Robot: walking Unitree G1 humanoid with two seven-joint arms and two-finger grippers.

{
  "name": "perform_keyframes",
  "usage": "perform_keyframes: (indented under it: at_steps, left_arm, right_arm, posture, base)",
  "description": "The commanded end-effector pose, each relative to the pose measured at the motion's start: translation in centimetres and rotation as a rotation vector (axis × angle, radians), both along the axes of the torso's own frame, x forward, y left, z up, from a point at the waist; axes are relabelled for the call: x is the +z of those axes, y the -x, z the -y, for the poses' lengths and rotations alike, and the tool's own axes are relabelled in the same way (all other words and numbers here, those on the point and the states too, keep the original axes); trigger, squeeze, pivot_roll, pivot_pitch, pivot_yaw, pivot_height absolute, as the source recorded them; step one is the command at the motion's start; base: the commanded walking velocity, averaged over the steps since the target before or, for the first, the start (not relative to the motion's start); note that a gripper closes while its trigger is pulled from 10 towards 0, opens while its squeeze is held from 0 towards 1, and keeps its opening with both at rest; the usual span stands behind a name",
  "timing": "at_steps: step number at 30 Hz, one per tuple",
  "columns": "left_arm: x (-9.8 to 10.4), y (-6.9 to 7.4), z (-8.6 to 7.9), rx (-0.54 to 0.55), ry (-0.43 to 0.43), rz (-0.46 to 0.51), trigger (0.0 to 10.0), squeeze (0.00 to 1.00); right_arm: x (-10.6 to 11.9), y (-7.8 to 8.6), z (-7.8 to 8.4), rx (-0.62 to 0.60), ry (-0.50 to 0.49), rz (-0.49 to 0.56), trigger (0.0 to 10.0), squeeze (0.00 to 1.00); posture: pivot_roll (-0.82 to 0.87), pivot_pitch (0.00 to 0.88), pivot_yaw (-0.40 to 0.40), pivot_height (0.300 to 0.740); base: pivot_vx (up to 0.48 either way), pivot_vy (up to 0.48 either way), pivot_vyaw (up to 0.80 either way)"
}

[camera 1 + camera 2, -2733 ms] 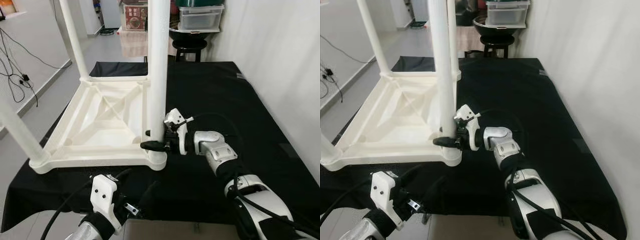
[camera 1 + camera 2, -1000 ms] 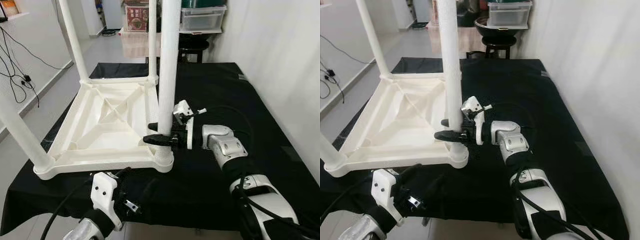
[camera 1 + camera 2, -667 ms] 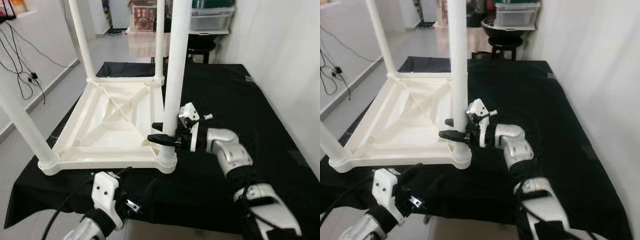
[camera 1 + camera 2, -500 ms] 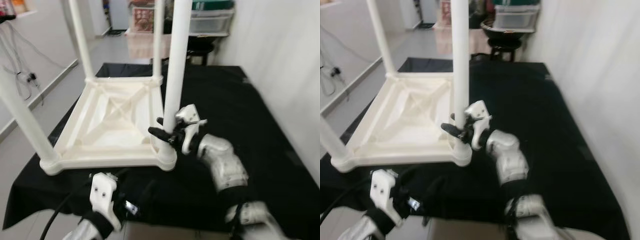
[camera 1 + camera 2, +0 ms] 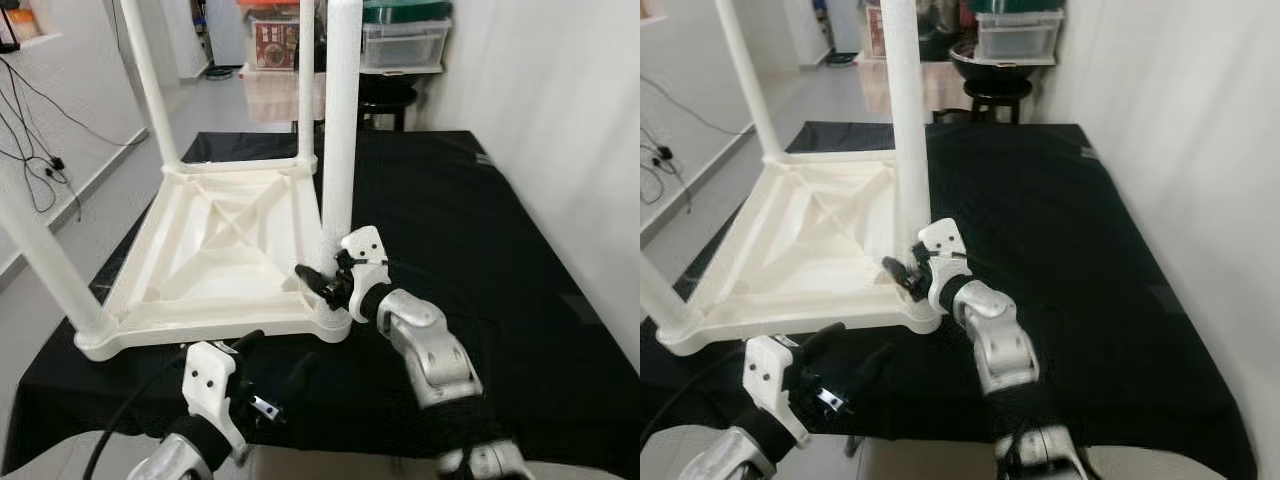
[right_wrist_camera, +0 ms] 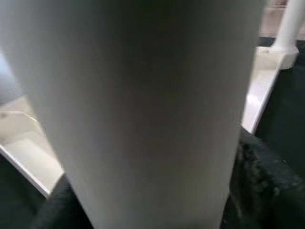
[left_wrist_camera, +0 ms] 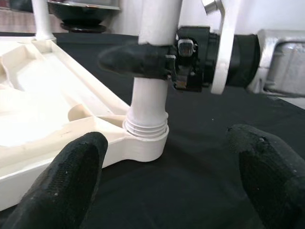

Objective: Building children table

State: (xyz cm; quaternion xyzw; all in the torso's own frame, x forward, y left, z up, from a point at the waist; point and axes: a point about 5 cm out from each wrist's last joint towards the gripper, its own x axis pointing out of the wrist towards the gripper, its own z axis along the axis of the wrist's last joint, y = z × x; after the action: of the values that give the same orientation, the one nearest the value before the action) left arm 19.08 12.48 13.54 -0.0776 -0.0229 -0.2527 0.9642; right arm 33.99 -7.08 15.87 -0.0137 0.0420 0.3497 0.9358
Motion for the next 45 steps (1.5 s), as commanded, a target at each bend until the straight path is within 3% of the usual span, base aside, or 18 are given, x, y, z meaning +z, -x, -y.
perform_keyframes:
  at_steps: [1, 2, 4, 8, 9, 11, 15, 16, 18, 19, 20, 21, 36, 37, 39, 42, 43, 45]
  left_arm:
    - [-0.3, -0.1, 0.0, 0.004, -0.006, -0.009, 10.0, 0.0]
    - [-0.3, -0.1, 0.0, 0.004, -0.006, -0.009, 10.0, 0.0]
    - [-0.4, -0.1, 0.1, -0.001, -0.006, -0.011, 10.0, 0.0]
    - [-0.4, -0.1, 0.2, -0.001, -0.006, -0.011, 10.0, 0.0]
    - [-0.5, -0.1, 0.2, -0.001, -0.006, -0.012, 10.0, 0.0]
    - [-0.6, -0.1, 0.2, 0.001, -0.007, -0.014, 10.0, 0.0]
    - [-0.6, 0.0, 0.2, 0.0, -0.008, -0.017, 10.0, 0.0]
    - [-0.7, 0.1, 0.2, 0.0, -0.01, -0.019, 10.0, 0.0]
    - [-0.7, 0.1, 0.2, 0.0, -0.01, -0.019, 10.0, 0.0]
    - [-0.7, 0.1, 0.2, -0.001, -0.01, -0.02, 10.0, 0.0]
    - [-0.7, 0.1, 0.2, -0.001, -0.01, -0.02, 10.0, 0.0]
    - [-0.7, 0.2, 0.2, -0.001, -0.01, -0.022, 10.0, 0.0]
    - [-0.5, 0.5, 0.3, -0.001, -0.007, -0.021, 10.0, 0.0]
    - [-0.4, 0.6, 0.2, 0.0, -0.006, -0.019, 10.0, 0.0]
    - [-0.2, 0.7, -0.1, 0.0, -0.007, -0.016, 10.0, 0.0]
    - [-0.3, 0.5, -0.2, -0.001, -0.011, -0.017, 10.0, 0.0]
    - [-0.3, 0.4, -0.2, -0.005, -0.01, -0.019, 10.0, 0.0]
    - [-0.3, 0.4, -0.2, -0.008, -0.009, -0.018, 10.0, 0.0]
  right_arm:
    - [1.0, -0.4, -0.8, 0.077, -0.043, 0.027, 10.0, 1.0]
    - [1.0, -0.4, -0.8, 0.077, -0.043, 0.027, 10.0, 1.0]
    - [2.6, -1.4, -0.7, 0.31, -0.03, 0.055, 10.0, 1.0]
    - [2.7, -1.5, -0.7, 0.39, -0.015, 0.04, 10.0, 1.0]
    - [2.8, -1.9, -0.5, 0.435, 0.005, 0.022, 10.0, 0.0]
    - [3.1, -2.2, -0.5, 0.563, 0.019, 0.0, 10.0, 0.0]
    - [3.1, -2.2, -0.5, 0.637, 0.027, -0.016, 10.0, 0.0]
    - [2.9, -2.3, -0.7, 0.654, 0.013, -0.035, 8.5, 0.0]
    - [2.9, -2.3, -0.7, 0.654, 0.013, -0.035, 8.5, 0.0]
    - [2.8, -2.4, -0.7, 0.655, 0.001, -0.046, 4.6, 0.0]
    - [2.8, -2.4, -0.7, 0.655, 0.001, -0.046, 4.6, 0.0]
    - [2.6, -2.4, -0.8, 0.655, -0.011, -0.057, 0.0, 0.0]
    - [2.3, -2.6, 1.8, 0.523, -0.017, 0.022, 0.0, 0.0]
    - [1.4, -2.2, 1.9, 0.394, 0.008, 0.016, 0.0, 0.0]
    - [-2.2, 2.1, -0.2, 0.023, 0.032, -0.071, 0.0, 0.0]
    - [-1.9, 3.2, -0.8, -0.044, 0.059, -0.024, 0.0, 0.0]
    - [-1.3, 1.9, -0.1, -0.055, 0.088, -0.001, 0.0, 0.0]
    - [-1.4, 1.7, -0.2, -0.056, 0.092, -0.009, 0.0, 0.0]
  posture:
    - [-0.02, 0.026, -0.027, 0.74]
    - [-0.02, 0.026, -0.027, 0.74]
    - [-0.01, 0.02, -0.032, 0.74]
    - [0.0, 0.016, -0.033, 0.74]
    - [0.0, 0.011, -0.035, 0.74]
    - [0.01, 0.007, -0.037, 0.74]
    - [0.02, 0.004, -0.036, 0.74]
    - [0.02, 0.003, -0.036, 0.74]
    - [0.02, 0.003, -0.036, 0.74]
    - [0.03, 0.005, -0.035, 0.74]
    - [0.03, 0.005, -0.035, 0.74]
    - [0.03, 0.004, -0.035, 0.74]
    - [0.0, 0.036, -0.03, 0.74]
    - [0.0, 0.047, -0.035, 0.74]
    - [-0.03, 0.066, -0.011, 0.74]
    - [-0.05, 0.054, -0.002, 0.74]
    - [-0.03, 0.047, -0.023, 0.74]
    - [-0.03, 0.041, -0.032, 0.74]
  base:
    - [0.0, 0.0, 0.0]
    - [0.0, 0.0, 0.0]
    - [0.0, 0.0, 0.0]
    - [0.0, 0.0, 0.0]
    - [0.0, 0.0, 0.0]
    - [0.0, 0.0, 0.0]
    - [0.0, 0.0, 0.0]
    - [0.0, 0.0, 0.0]
    - [0.0, 0.0, 0.0]
    - [0.0, 0.0, 0.0]
    - [0.0, 0.0, 0.0]
    - [0.0, 0.0, 0.0]
    - [0.0, 0.0, 0.0]
    - [0.0, 0.0, 0.0]
    - [0.0, 0.0, 0.0]
    - [0.0, 0.0, 0.0]
    - [0.0, 0.0, 0.0]
    - [0.0, 0.0, 0.0]
